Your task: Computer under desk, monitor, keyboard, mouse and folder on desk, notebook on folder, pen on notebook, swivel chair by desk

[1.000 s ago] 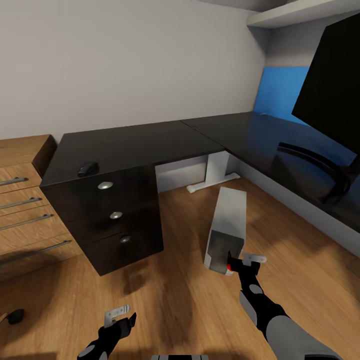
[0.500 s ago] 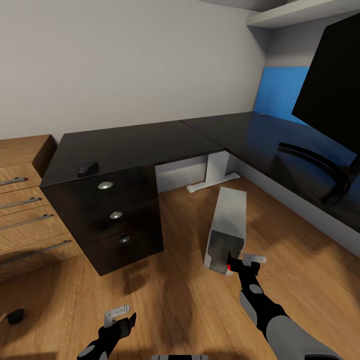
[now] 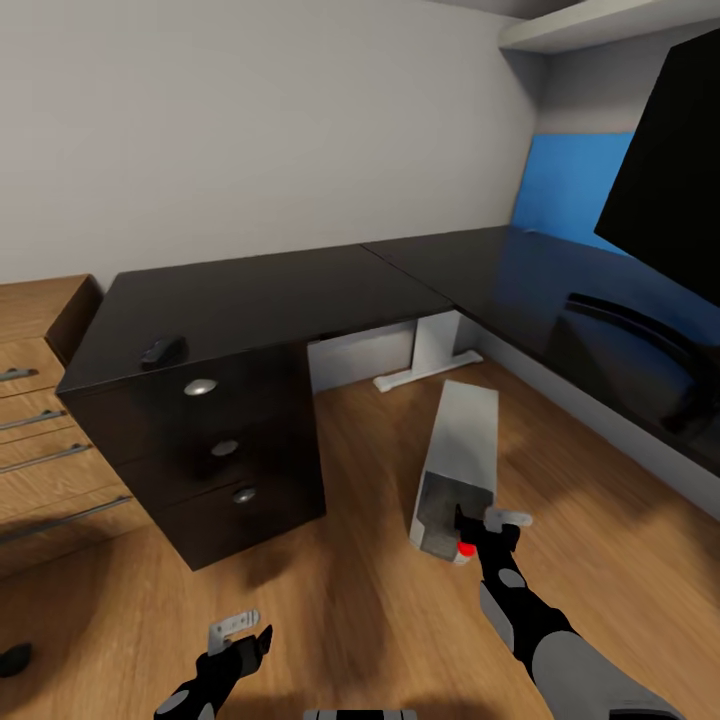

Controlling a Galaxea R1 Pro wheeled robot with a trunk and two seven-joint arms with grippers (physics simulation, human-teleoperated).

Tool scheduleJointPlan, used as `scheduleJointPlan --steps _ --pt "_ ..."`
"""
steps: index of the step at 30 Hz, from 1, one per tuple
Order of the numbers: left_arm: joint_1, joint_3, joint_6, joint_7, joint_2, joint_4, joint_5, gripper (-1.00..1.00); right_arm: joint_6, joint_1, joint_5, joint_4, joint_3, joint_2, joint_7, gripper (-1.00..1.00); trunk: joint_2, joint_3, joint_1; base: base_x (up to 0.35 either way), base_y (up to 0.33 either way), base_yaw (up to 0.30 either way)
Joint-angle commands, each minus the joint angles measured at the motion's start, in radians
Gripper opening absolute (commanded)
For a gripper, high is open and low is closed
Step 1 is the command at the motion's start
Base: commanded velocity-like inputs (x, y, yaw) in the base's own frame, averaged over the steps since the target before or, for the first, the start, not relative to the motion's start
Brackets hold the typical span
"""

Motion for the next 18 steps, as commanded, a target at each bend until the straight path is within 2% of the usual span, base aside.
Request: scheduleJointPlan --steps 1,18 --pt "-0.001 0.004 0.001 -0.007 0.0 0.0 0.009 1.0 -0.005 -0.001 -0.005 0.0 -0.004 0.0 0.001 1.0 0.0 -0.001 0.0 0.27 0.0 0.0" --pt "-0.001 0.006 0.001 -0.005 0.001 0.0 0.009 1.0 -0.005 -0.001 -0.007 -0.001 -0.008 0.0 0.001 1.0 0.0 -0.001 0.0 0.278 0.0 0.0"
